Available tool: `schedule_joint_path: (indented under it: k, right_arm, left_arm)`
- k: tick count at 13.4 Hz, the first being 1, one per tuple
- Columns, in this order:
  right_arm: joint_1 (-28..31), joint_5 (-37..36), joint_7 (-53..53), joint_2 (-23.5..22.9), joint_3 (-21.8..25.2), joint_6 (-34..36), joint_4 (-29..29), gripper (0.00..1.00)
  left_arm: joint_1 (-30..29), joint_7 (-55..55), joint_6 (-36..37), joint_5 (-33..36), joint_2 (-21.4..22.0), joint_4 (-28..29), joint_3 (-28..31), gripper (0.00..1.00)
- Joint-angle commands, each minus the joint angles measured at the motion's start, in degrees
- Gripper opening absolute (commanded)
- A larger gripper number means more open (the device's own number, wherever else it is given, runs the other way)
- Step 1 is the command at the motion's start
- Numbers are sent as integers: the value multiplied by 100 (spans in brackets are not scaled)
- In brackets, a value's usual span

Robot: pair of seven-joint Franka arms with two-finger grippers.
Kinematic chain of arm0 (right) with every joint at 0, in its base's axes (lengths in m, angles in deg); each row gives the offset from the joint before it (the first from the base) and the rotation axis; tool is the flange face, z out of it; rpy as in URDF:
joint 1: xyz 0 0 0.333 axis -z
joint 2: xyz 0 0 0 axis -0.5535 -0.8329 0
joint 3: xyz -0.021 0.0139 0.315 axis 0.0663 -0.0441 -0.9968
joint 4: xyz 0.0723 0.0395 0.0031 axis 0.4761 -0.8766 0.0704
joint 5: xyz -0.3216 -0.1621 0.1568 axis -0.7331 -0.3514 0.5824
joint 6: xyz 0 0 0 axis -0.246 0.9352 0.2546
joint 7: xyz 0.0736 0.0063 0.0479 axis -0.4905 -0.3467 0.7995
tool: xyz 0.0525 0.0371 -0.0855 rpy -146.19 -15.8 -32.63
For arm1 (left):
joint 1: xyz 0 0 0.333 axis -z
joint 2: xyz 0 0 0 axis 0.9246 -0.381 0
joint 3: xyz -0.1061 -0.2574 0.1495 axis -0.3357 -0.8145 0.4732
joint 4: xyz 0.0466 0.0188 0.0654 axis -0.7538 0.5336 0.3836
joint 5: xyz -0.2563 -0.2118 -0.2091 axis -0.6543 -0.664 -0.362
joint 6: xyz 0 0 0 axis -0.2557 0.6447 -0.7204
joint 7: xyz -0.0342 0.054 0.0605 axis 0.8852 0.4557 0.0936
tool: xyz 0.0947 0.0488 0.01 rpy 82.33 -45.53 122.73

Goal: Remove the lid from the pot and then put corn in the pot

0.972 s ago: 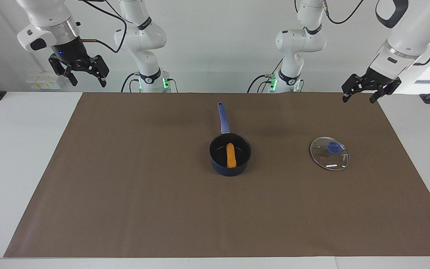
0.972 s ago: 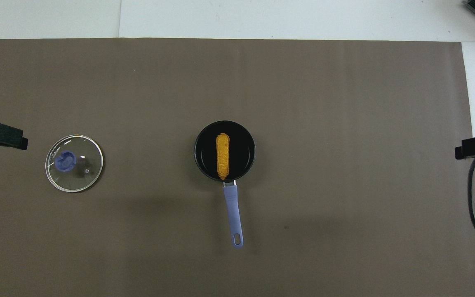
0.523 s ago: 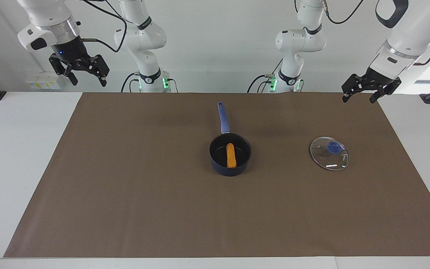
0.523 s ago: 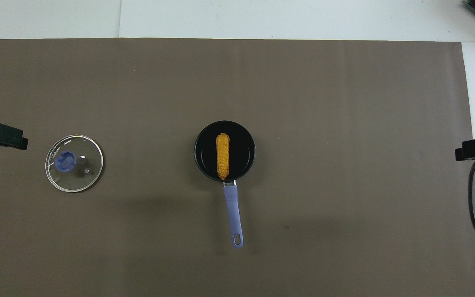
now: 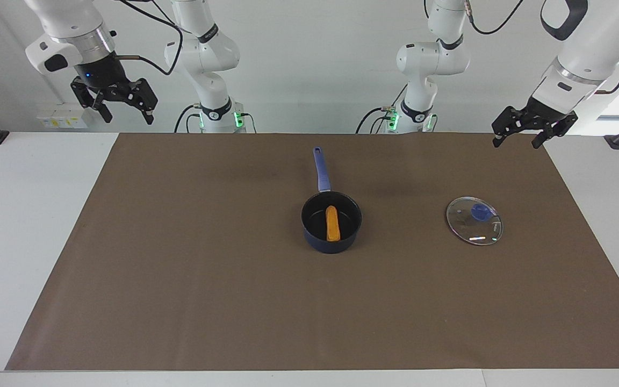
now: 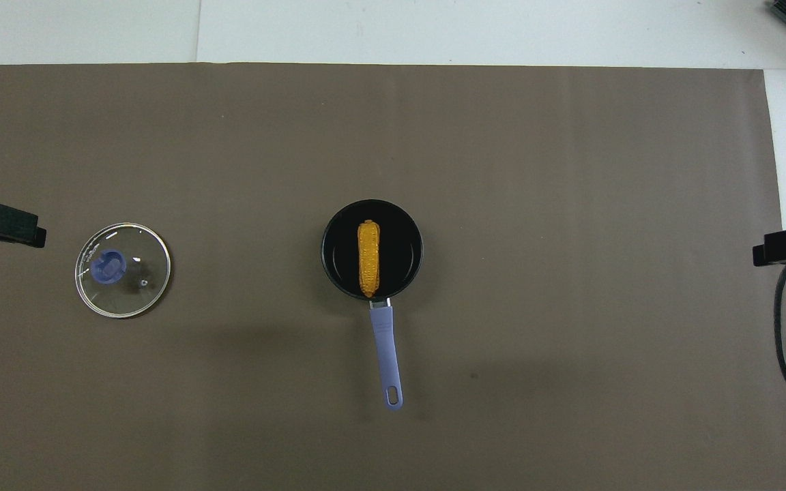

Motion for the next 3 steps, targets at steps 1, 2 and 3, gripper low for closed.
schedule_joint_path:
  k: [1,2,3]
  right_arm:
    - [37,49,200,145,-21,19,-149,100]
    - [37,49,200,145,-21,19,-149,100]
    - [37,49,200,145,-21,19,-149,100]
  left_arm:
    - [-24,-47,137,-5,-16,-87,-3,100]
    - [-24,-47,129,-5,-16,-87,-3,100]
    - [-16,-64,128,-5,-8,-87,-3,100]
